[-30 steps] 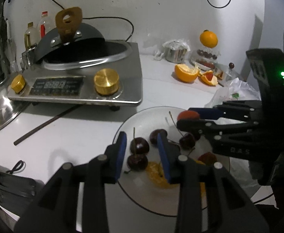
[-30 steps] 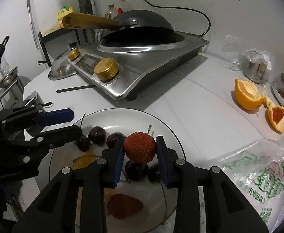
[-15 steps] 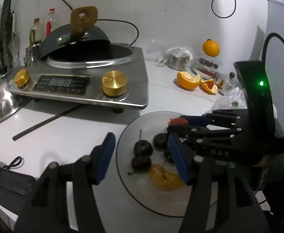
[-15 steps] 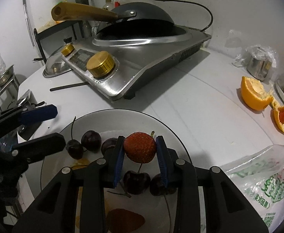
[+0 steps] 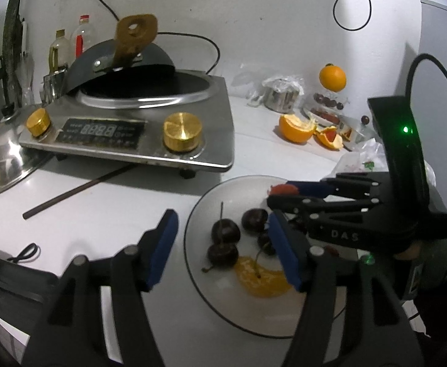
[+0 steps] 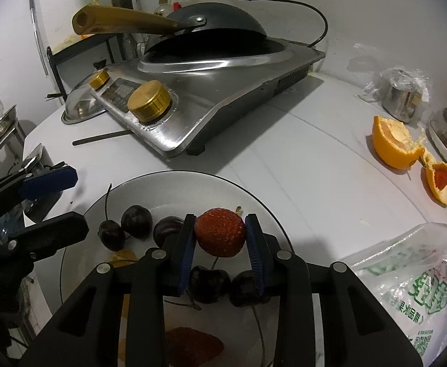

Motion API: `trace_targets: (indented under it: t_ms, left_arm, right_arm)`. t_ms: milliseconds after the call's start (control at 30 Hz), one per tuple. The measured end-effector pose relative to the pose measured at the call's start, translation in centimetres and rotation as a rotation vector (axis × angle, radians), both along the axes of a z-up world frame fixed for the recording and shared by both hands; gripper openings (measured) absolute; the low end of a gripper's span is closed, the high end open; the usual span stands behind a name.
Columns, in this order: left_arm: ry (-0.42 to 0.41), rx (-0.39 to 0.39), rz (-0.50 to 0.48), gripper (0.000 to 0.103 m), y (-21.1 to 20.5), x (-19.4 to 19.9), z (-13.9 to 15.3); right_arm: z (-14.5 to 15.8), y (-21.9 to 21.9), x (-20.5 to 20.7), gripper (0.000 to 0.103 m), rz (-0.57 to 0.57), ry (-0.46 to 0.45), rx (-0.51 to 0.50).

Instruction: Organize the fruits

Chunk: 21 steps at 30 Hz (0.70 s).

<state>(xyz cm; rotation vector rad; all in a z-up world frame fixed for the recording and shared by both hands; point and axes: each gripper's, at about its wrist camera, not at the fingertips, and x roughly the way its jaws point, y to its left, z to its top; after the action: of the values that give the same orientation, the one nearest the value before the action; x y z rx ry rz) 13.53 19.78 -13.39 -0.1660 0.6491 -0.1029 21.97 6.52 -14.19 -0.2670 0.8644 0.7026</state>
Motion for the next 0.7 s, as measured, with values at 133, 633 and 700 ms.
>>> trace_targets:
  t_ms: [133, 633, 700]
  left_arm:
    - [0.006, 0.012, -0.008, 0.066, -0.4, -0.2, 0.1]
    - [-0.039, 0.017, 0.002, 0.09, -2.3, -2.6, 2.3]
    - [-0.047, 0.02, -0.002, 0.09, -2.7, -3.1, 2.7]
  right_arm:
    - [0.4, -0.5, -0.3, 0.046, -0.009, -0.004, 0.006]
    - [3.4, -3.6, -2.8, 0.05, -0.041, -0.064, 0.04]
    - [3.9, -4.2, -3.4, 0.05, -0.047, -0.076, 0.044]
